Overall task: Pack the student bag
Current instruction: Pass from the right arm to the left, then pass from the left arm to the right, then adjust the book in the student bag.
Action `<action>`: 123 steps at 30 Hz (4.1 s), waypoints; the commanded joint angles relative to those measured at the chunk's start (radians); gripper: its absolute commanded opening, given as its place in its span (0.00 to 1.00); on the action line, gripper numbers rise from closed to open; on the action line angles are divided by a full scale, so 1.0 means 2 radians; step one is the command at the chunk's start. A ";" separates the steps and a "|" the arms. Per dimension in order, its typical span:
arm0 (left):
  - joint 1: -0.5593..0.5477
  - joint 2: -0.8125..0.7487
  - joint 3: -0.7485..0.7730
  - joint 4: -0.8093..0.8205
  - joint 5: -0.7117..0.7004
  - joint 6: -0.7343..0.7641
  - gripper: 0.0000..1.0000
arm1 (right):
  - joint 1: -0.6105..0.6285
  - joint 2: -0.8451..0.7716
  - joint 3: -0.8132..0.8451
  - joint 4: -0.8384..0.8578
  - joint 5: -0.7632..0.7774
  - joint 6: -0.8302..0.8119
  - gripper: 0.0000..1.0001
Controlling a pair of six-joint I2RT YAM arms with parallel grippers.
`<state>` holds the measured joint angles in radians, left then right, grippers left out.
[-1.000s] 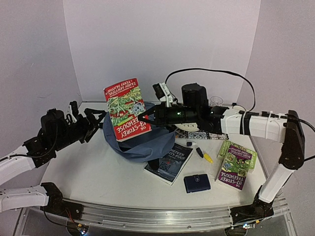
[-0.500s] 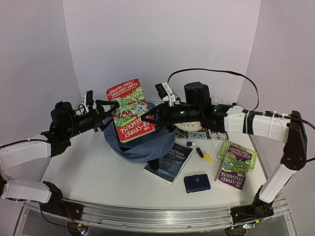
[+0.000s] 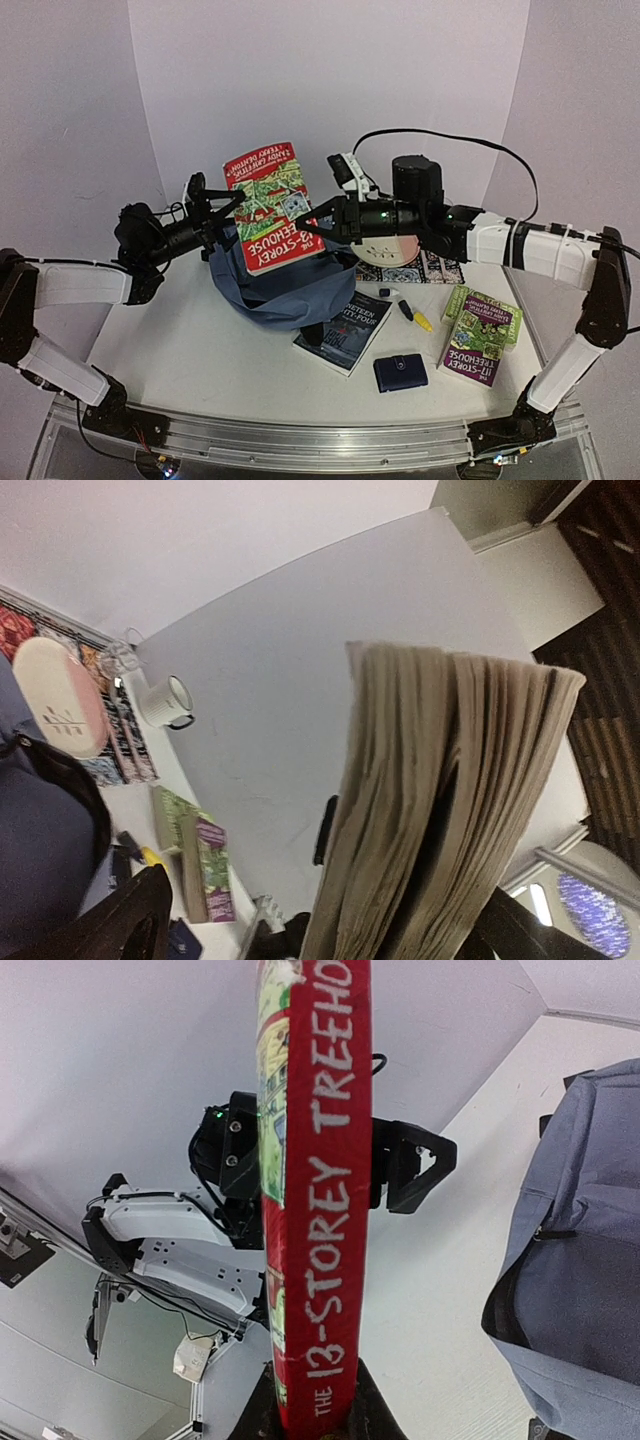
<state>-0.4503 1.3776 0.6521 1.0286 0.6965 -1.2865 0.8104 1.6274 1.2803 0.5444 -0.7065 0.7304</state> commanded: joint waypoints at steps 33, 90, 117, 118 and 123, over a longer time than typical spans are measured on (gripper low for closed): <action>-0.017 0.056 0.025 0.312 -0.087 -0.190 0.00 | -0.025 -0.040 -0.105 0.146 0.081 0.110 0.64; -0.057 0.066 0.221 -0.568 -0.153 0.523 0.77 | -0.083 -0.185 -0.283 0.217 0.231 0.140 0.00; -0.232 0.190 0.243 -0.672 -0.354 0.581 0.84 | -0.083 -0.178 -0.295 0.173 0.228 0.127 0.00; -0.240 0.191 0.240 -0.672 -0.363 0.574 0.84 | -0.083 -0.178 -0.295 0.173 0.228 0.127 0.00; -0.287 0.190 0.219 -0.671 -0.430 0.515 0.84 | -0.083 -0.174 -0.296 0.173 0.227 0.126 0.00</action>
<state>-0.9588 1.7592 1.1190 -0.2972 -0.0390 -0.1627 0.6453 1.2843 0.6754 0.7927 -0.2391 1.0061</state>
